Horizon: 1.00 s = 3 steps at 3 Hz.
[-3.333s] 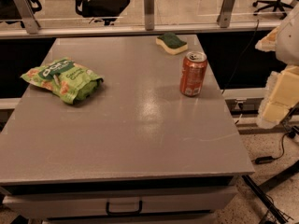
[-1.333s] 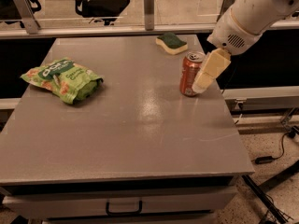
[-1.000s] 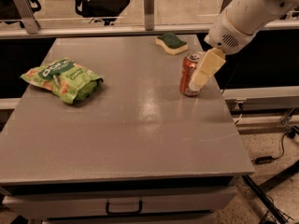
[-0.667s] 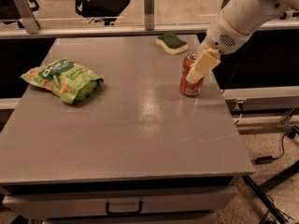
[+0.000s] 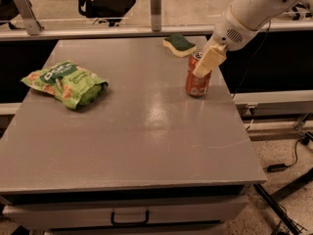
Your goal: Move coke can near sponge
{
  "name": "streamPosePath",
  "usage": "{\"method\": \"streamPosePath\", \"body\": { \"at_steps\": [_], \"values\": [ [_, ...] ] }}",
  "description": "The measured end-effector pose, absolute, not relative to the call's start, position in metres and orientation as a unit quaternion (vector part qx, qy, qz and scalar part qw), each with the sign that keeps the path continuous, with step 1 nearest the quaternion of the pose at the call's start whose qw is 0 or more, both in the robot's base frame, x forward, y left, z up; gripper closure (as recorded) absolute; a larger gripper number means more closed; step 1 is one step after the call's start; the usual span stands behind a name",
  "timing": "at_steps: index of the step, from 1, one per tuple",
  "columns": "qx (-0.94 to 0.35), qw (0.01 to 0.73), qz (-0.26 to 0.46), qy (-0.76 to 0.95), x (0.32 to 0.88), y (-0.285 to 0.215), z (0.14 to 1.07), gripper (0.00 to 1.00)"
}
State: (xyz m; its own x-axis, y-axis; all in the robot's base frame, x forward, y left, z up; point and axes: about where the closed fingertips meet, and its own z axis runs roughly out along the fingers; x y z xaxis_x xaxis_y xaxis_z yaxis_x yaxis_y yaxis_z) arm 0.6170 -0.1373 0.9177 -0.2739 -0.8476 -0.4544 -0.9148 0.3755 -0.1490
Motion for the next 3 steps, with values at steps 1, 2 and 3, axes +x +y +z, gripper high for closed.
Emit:
{"method": "streamPosePath", "body": {
  "at_steps": [1, 2, 3],
  "values": [
    [-0.545, 0.248, 0.076, 0.797, 0.653, -0.137, 0.932, 1.00],
    [-0.535, 0.254, 0.076, 0.802, 0.685, -0.139, 0.938, 1.00],
    [-0.527, 0.253, 0.070, 0.808, 0.714, -0.139, 0.935, 1.00]
  ]
}}
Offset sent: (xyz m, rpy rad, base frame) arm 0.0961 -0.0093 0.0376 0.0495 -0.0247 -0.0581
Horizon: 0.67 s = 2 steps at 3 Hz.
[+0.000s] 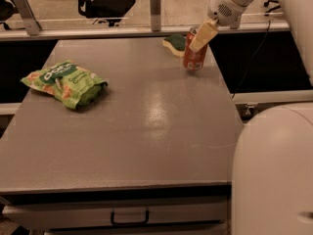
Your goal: Move coke can near sponge
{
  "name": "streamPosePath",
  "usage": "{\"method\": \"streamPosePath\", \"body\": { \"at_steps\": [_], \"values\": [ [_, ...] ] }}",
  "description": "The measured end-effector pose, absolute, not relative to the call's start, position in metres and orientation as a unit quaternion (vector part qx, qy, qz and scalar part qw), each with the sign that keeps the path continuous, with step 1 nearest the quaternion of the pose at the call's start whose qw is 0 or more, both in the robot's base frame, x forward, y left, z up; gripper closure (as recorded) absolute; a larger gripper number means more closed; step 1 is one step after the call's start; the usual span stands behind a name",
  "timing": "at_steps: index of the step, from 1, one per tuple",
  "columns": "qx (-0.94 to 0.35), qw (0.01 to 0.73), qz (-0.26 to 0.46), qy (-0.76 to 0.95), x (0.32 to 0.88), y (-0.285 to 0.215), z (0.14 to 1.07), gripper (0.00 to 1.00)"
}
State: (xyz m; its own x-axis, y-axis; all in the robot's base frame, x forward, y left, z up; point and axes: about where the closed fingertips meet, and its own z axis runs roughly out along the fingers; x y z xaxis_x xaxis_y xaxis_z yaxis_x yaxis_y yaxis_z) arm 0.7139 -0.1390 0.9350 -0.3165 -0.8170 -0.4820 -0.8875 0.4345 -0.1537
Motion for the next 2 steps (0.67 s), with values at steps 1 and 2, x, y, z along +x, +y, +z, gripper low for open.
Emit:
{"method": "streamPosePath", "body": {
  "at_steps": [1, 2],
  "values": [
    [-0.517, 0.251, 0.068, 0.815, 0.734, -0.138, 0.929, 1.00],
    [-0.510, 0.254, 0.067, 0.819, 0.747, -0.137, 0.925, 1.00]
  ]
}}
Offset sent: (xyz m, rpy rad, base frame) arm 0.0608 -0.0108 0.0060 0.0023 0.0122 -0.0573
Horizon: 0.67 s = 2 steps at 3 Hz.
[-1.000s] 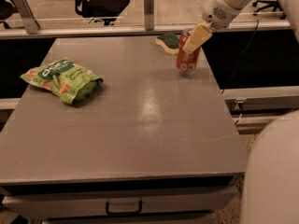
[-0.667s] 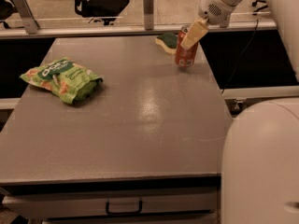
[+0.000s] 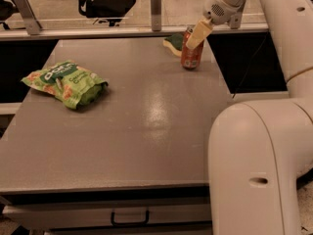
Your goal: Move coke can near sponge
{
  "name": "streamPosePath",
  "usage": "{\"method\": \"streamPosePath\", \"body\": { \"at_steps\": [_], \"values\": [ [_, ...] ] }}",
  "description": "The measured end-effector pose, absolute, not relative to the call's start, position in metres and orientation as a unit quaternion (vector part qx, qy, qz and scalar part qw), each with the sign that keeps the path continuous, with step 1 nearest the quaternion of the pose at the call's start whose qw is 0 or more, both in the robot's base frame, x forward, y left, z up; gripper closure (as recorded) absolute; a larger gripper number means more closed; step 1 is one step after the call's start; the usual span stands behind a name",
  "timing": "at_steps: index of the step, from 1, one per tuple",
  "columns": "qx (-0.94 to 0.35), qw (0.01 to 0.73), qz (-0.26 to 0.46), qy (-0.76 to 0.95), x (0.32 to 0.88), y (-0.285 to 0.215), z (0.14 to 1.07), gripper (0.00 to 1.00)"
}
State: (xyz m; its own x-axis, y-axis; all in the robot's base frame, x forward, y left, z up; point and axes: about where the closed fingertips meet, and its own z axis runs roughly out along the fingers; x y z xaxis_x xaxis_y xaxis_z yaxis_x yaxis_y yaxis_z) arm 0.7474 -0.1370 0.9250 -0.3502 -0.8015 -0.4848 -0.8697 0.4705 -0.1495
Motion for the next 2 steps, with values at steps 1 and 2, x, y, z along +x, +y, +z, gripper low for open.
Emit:
{"method": "streamPosePath", "body": {
  "at_steps": [1, 2],
  "values": [
    [-0.503, 0.256, 0.059, 0.824, 0.7603, -0.1387, 0.9200, 0.77],
    [-0.503, 0.259, 0.053, 0.823, 0.7663, -0.1401, 0.9178, 0.54]
  ]
}}
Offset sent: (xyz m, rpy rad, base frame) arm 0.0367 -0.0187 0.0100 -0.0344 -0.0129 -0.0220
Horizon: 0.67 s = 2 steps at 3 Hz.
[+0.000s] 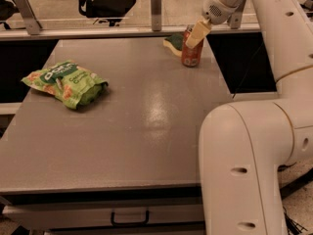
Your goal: Move coke can near sponge
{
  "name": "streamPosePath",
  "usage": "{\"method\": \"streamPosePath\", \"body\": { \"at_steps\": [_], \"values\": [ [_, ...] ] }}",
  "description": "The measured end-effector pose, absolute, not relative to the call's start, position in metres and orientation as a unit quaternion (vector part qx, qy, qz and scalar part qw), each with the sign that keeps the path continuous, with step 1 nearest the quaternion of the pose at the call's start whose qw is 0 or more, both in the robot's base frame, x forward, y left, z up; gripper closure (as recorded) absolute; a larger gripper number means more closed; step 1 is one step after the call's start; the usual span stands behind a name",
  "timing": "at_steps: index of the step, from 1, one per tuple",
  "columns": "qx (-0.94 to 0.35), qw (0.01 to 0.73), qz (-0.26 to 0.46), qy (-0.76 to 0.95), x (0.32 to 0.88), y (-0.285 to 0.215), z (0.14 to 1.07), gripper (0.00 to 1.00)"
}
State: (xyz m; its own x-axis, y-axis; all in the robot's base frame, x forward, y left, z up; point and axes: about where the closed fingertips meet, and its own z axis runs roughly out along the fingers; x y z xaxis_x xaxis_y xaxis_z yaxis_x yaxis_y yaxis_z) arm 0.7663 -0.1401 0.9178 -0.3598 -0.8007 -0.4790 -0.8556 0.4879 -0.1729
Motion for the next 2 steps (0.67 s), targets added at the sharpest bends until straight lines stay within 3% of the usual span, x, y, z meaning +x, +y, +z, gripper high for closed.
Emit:
{"method": "streamPosePath", "body": {
  "at_steps": [1, 2],
  "values": [
    [-0.502, 0.263, 0.053, 0.822, 0.7723, -0.1367, 0.9143, 0.22],
    [-0.502, 0.266, 0.053, 0.821, 0.7766, -0.1337, 0.9106, 0.00]
  ]
}}
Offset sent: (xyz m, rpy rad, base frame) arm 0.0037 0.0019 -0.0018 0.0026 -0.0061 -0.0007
